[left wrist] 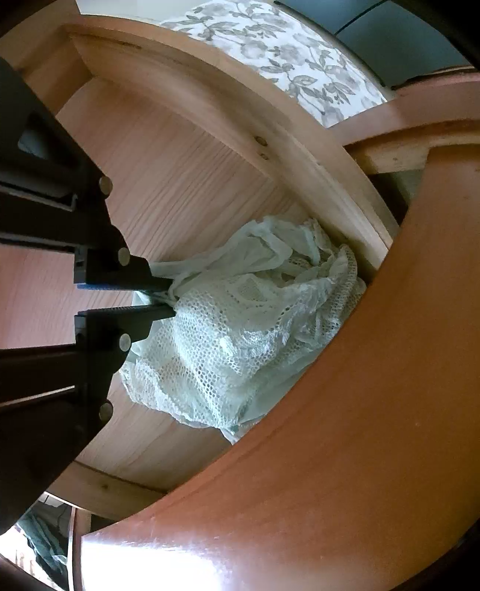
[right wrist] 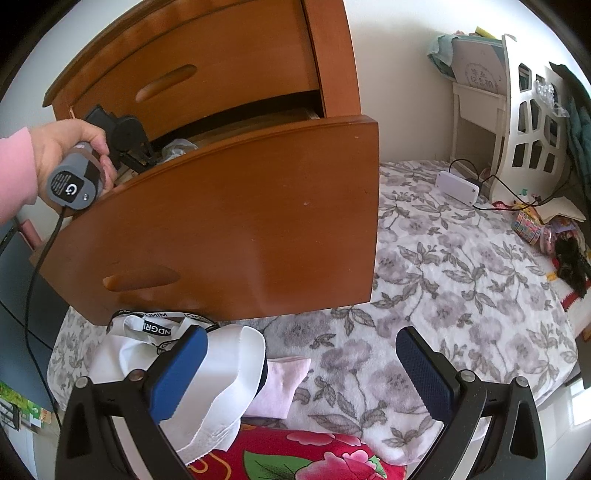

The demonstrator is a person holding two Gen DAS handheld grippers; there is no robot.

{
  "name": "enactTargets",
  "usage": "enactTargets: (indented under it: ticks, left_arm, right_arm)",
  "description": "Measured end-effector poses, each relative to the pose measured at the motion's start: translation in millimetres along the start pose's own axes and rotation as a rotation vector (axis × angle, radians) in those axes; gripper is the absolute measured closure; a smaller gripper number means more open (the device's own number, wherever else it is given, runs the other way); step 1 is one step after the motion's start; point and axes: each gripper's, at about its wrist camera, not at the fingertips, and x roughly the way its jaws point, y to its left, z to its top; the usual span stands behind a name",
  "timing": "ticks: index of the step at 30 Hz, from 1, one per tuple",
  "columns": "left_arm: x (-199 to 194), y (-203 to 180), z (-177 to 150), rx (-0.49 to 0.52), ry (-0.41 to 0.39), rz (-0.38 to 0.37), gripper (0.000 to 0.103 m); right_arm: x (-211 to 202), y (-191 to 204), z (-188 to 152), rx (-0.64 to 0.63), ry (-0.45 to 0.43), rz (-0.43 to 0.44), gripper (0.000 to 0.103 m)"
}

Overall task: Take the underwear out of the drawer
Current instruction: 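Close the left gripper on the pale green lace cloth, then lift the green lace cloth up out of the drawer with the left gripper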

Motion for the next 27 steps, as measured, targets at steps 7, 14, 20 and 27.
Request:
enactTargets:
  ticks: [7,14,20,27]
  left_arm:
    - [-17,8,-1,0.012,-0.004,-0.033,0.099]
    - [-30,21,-3,0.050,0.004,-0.081,0.099]
    - [-42,34,-12,0.093,0.016,-0.126,0.099]
    - [-70,44,-33,0.175,0.023,-0.221,0.099]
  right_arm:
    - [-1,0,0,-0.004,-0.001,-0.005,0.000]
    - [-1,1,0,-0.007,-0.003,-0.013,0.000]
    - [-2,1,0,-0.009,-0.007,-0.022,0.000]
    - [-3,3,0,-0.019,-0.010,-0.037,0.000]
